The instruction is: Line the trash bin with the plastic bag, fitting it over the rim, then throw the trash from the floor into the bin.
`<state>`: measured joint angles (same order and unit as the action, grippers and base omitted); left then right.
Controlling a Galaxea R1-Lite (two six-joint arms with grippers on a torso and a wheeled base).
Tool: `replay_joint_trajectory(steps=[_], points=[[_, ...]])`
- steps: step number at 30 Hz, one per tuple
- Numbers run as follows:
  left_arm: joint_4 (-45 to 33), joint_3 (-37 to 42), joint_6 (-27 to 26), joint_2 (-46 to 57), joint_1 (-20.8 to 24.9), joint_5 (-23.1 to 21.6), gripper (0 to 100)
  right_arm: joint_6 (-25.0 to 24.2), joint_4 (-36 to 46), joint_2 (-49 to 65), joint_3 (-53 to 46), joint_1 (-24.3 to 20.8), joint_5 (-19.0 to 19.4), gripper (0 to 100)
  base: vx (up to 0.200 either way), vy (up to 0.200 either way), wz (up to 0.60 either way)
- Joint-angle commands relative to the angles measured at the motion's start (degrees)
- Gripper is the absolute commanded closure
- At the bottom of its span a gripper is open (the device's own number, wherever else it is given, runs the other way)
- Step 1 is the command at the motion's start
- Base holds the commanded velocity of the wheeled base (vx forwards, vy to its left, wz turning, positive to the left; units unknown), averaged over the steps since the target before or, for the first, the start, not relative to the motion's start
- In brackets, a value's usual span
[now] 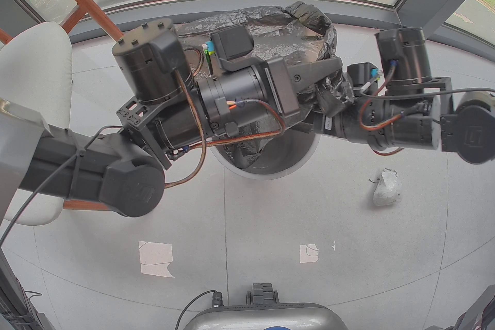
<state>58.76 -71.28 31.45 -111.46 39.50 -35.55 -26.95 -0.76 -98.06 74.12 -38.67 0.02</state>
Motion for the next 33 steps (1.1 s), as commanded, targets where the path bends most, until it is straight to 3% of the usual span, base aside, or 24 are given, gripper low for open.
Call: replay_joint_trajectory(steps=[1,13,17,22,25,28,33], points=[[0.04,-0.18,-0.34,-2.10,-0.03,0.39,100,0.06,1.02,7.27,-2.49,0.26,0.33,100,0.000,0.000,0.00],[1.53,-2.55,-0.43,-6.23,-0.39,0.57,100,1.20,2.78,14.65,-8.73,2.98,0.42,100,0.000,0.000,0.00],[1.18,-5.71,-0.43,-6.14,-3.64,1.01,100,1.90,2.78,17.64,-15.94,2.11,0.42,100,0.000,0.000,0.00],[0.92,-8.35,-0.34,-5.70,-6.71,1.62,100,7.09,2.07,20.54,-24.90,0.88,0.50,100,0.000,0.000,0.00],[0.92,-8.35,-0.25,-5.52,-6.89,1.62,100,8.32,1.99,20.81,-24.72,0.88,0.85,100,0.000,0.000,0.00],[0.92,-7.38,-0.34,-4.73,-6.71,1.53,100,7.97,2.07,20.63,-20.24,1.67,4.11,100,0.000,0.000,0.00],[0.92,-7.12,-0.34,-4.29,-6.71,0.22,100,7.09,2.69,20.19,-14.09,5.80,6.74,100,0.000,0.000,0.00]])
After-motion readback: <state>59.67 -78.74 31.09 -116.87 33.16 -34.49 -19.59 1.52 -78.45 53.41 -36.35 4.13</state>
